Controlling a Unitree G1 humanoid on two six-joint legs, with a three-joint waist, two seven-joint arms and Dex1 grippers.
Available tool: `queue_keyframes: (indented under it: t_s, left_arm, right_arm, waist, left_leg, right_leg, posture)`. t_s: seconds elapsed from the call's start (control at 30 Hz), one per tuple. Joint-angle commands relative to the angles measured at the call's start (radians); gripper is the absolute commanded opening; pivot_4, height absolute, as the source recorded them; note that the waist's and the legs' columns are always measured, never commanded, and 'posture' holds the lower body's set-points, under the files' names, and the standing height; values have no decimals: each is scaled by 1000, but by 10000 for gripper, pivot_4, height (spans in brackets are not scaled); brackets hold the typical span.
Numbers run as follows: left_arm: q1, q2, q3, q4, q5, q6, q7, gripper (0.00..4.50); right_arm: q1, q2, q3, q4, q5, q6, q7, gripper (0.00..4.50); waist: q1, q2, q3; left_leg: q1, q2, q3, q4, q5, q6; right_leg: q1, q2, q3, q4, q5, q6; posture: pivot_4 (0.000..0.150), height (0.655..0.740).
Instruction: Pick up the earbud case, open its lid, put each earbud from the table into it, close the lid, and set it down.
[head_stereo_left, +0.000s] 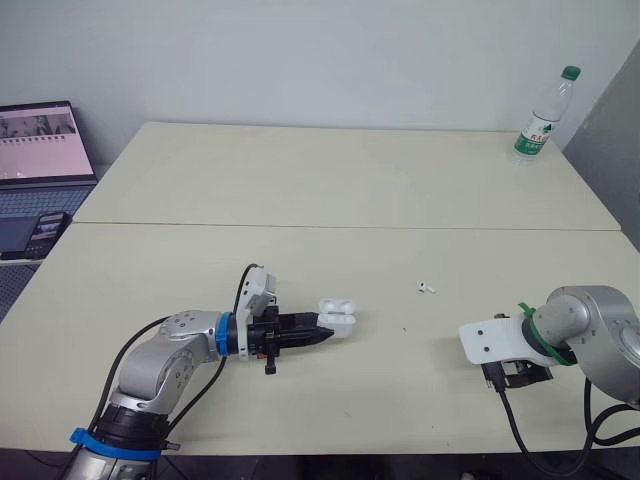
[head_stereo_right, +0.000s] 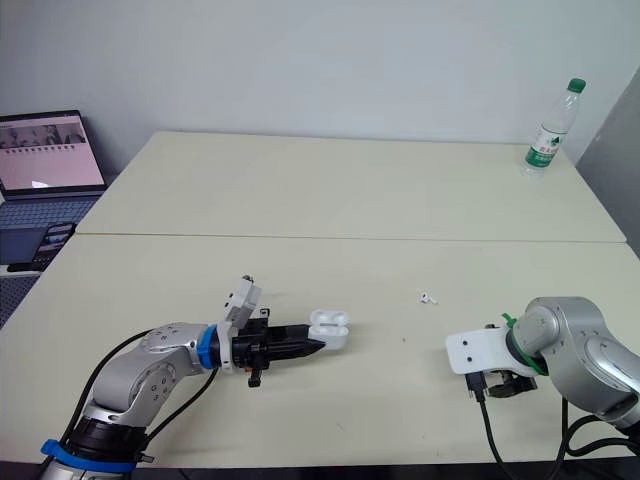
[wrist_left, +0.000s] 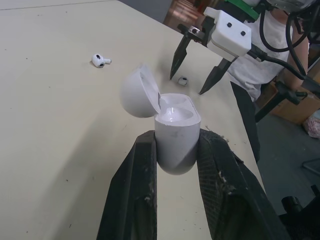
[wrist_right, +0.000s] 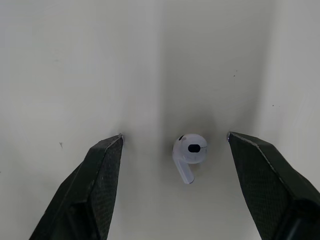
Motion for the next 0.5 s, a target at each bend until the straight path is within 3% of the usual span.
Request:
queue_keyframes:
  t_s: [0.03, 0.17, 0.37, 0.5]
  left_arm:
    - [2, 6, 26, -43, -17, -11, 5, 7490]
    - [1, 8, 28, -42, -18, -14, 7, 7490]
    - [3, 10, 27, -43, -18, -16, 8, 7490]
    - [4, 9, 27, -45, -19, -15, 9, 7490]
  right_arm:
    - [-14, 4, -13, 3, -13, -9, 20, 34759]
    - [-21, 4, -19, 8, -7, -10, 38, 29379]
    - [-29, 9, -24, 16, 1, -8, 57, 7339]
    - [-35, 13, -23, 18, 1, -5, 62, 7339]
  waist:
    - [0, 0, 0]
    - [0, 0, 0]
    - [0, 0, 0]
    - [0, 0, 0]
  left_leg:
    - [0, 0, 0, 0, 0, 0]
    - [0, 0, 0, 0, 0, 0]
    - [0, 0, 0, 0, 0, 0]
    - [0, 0, 0, 0, 0, 0]
  right_leg:
    - [0, 0, 0, 0, 0, 0]
    - [0, 0, 0, 0, 0, 0]
    - [0, 0, 0, 0, 0, 0]
    - [0, 0, 0, 0, 0, 0]
  posture:
    - [1500, 7362]
    - [1500, 7362]
    - [1500, 7362]
    - [1500, 7362]
